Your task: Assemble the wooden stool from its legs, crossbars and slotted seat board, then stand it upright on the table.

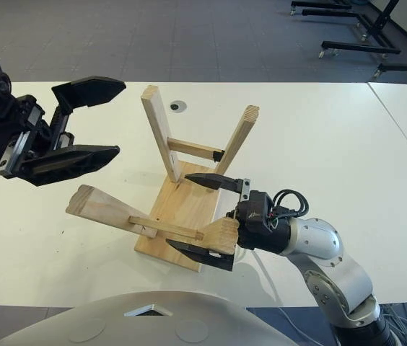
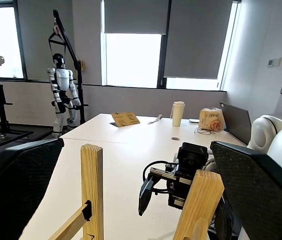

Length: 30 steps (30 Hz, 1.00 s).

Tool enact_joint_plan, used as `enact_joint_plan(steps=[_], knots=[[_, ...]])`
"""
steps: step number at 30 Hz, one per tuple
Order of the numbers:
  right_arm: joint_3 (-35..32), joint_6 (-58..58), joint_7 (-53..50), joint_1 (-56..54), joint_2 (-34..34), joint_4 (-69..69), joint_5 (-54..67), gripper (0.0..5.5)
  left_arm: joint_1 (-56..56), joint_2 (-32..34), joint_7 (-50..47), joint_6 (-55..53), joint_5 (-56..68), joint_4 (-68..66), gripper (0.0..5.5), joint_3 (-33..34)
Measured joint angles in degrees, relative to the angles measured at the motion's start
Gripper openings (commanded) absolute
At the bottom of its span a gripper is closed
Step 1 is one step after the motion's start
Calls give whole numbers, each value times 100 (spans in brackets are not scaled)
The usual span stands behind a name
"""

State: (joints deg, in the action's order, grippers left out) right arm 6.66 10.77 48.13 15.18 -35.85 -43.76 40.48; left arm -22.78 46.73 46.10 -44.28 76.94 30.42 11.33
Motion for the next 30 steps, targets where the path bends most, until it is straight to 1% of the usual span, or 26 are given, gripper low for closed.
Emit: enact_joint_plan(steps=[3, 6, 9, 11, 14, 18, 26, 30], knots=[[18, 17, -38, -2, 35, -6, -12, 537, -614, 147, 679, -53, -505, -387, 540, -434], [62, 40, -40, -68, 59, -16, -24, 537, -1334, 219, 1787, 98, -1659, -965, 540, -1359], [114, 74, -43, -126, 70, -26, -22, 537, -1691, 201, 2633, 534, -2713, -1378, 540, -2165], [186, 124, -47, -130, 74, -40, -17, 537, -1815, 90, 2978, 658, -3096, -1503, 540, -2480], [188, 167, -60, -106, 70, -118, 2, 537, -1909, -88, 3364, 626, -3198, -1495, 540, -2687], [182, 188, -136, -42, 67, -217, 5, 537, -2080, -193, 3687, 472, -3242, -1494, 540, -2748], [259, 285, -568, 301, 147, -661, -55, 537, -2079, -520, 3630, 585, -3695, -1478, 540, -2875], [403, 284, -846, 595, 241, -901, -233, 537, -2078, -536, 3842, 579, -3701, -1272, 540, -2939]])
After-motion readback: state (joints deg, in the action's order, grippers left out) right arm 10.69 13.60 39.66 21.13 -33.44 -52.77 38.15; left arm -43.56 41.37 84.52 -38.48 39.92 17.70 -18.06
